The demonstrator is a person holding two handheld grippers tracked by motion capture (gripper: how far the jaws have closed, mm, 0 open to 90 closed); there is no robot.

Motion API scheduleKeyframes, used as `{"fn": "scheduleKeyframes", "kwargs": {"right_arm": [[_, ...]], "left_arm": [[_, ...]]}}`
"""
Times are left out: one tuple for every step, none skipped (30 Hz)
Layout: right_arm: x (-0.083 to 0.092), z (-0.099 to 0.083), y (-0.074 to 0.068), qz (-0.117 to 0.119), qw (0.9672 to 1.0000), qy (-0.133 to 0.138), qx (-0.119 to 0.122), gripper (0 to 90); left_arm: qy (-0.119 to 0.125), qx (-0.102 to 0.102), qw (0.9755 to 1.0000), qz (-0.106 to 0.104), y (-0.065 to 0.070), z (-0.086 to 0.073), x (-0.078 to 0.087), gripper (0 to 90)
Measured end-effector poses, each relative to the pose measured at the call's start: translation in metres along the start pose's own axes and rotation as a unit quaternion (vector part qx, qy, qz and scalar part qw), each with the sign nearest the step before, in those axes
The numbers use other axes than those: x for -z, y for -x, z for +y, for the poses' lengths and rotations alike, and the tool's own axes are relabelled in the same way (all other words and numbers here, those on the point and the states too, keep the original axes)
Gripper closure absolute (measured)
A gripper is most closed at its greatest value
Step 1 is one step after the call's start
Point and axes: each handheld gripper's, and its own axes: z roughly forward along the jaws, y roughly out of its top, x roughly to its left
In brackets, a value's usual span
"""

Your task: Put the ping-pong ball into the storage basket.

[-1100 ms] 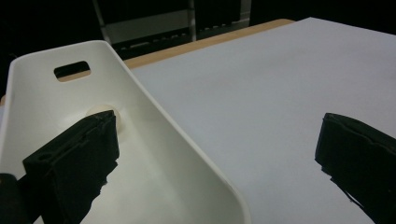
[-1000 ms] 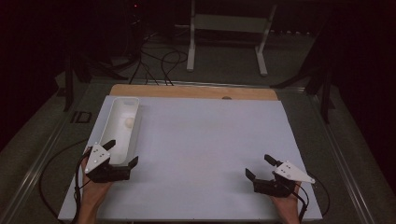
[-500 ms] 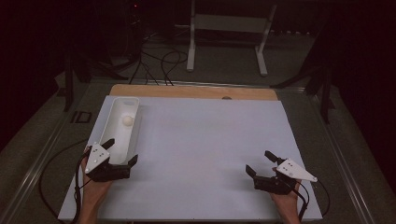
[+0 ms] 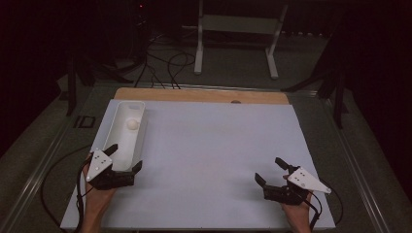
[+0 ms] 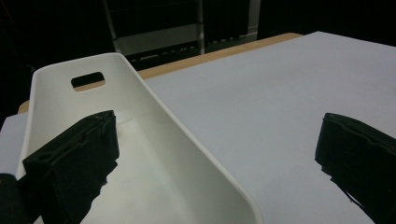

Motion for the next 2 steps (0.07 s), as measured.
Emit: {"fn": "scheduleKeyframes", "kwargs": {"right_arm": [[0.0, -0.0001, -0.0001, 0.001, 1.0, 0.0, 0.0, 7.6], [0.0, -0.0001, -0.0001, 0.001, 1.0, 0.0, 0.0, 7.6]], "left_arm": [[0.0, 0.0, 1.0, 0.0, 0.0, 0.0, 0.0, 0.2], [0.001, 0.001, 1.0, 0.0, -0.0001, 0.0001, 0.0001, 0.2]]}}
